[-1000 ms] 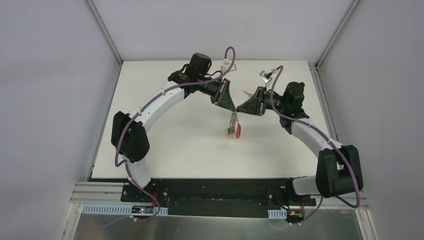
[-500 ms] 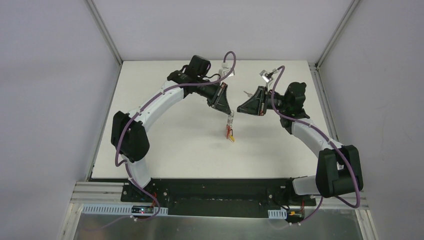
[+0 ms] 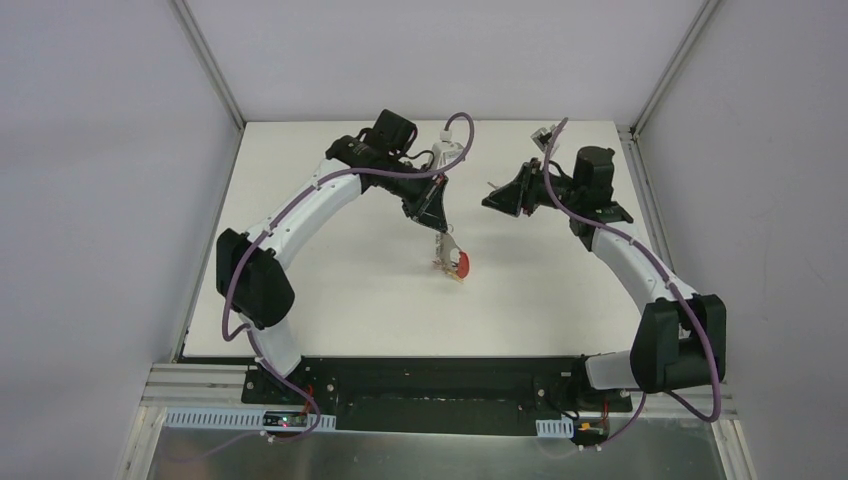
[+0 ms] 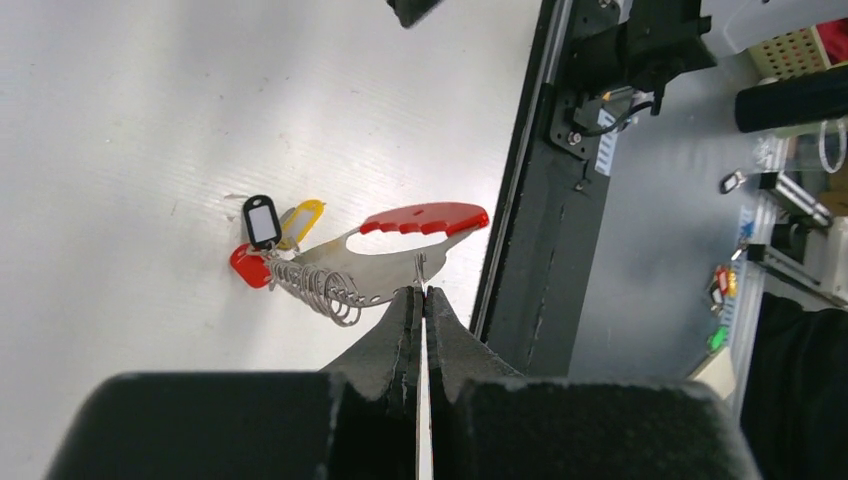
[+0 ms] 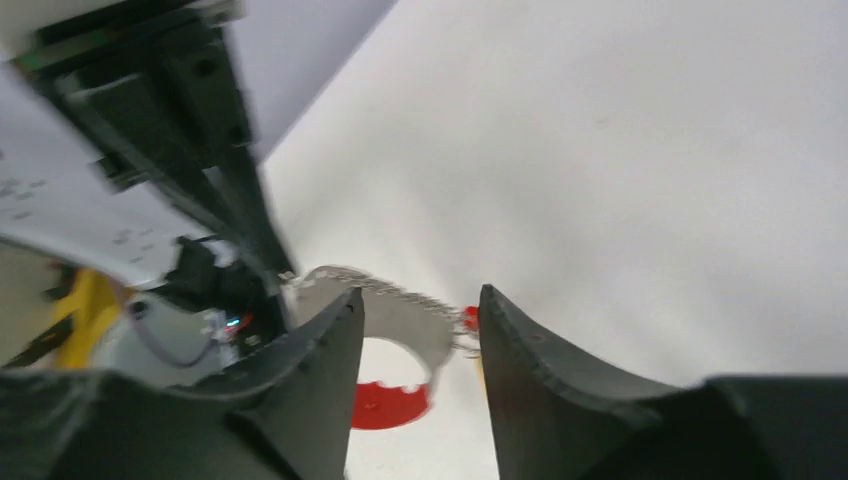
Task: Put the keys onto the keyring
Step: Pick up the key from the center of the board.
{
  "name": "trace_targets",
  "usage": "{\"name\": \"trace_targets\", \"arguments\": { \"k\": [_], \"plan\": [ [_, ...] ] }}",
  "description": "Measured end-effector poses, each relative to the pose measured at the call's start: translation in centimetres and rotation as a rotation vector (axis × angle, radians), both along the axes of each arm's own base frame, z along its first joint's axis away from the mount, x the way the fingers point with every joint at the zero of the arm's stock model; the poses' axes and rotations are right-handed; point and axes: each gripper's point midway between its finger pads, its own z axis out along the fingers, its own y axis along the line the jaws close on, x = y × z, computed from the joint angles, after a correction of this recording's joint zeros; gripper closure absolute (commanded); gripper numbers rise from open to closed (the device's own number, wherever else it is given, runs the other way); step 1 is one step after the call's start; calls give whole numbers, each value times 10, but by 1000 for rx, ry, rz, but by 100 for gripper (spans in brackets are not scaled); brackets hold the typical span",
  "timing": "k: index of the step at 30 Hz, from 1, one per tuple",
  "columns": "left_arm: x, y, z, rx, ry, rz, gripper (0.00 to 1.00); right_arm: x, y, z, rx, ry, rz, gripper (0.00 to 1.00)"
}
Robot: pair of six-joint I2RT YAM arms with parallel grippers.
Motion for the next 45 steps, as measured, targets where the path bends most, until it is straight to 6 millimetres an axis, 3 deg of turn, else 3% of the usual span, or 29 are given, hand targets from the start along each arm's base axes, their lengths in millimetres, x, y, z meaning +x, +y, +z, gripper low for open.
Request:
{"name": "trace_targets", "arguments": {
  "k": [6, 11, 16, 20, 24, 30, 45],
  "plan": [
    [-4, 11, 9, 23, -78, -8, 100, 62, -23, -24, -226, -123, -199, 44],
    [-8, 17, 13, 47, -88, -16, 100, 113, -44, -73, -436, -87, -298, 44],
    [-12, 21, 12, 60, -80, -28, 100, 150, -60, -122, -595, 4, -338, 44],
    [-13, 20, 13, 56, -74, -31, 100, 179, -68, -150, -679, 51, -368, 44],
    [-15, 19, 14, 46, -65, -37, 100, 192, -75, -176, -736, 109, -381, 49],
    [-17, 18, 16, 38, -55, -39, 100, 206, -79, -197, -782, 160, -397, 58],
    [-16, 14, 6, 41, -10, -46, 100, 201, -81, -217, -810, 221, -375, 65]
  ]
}}
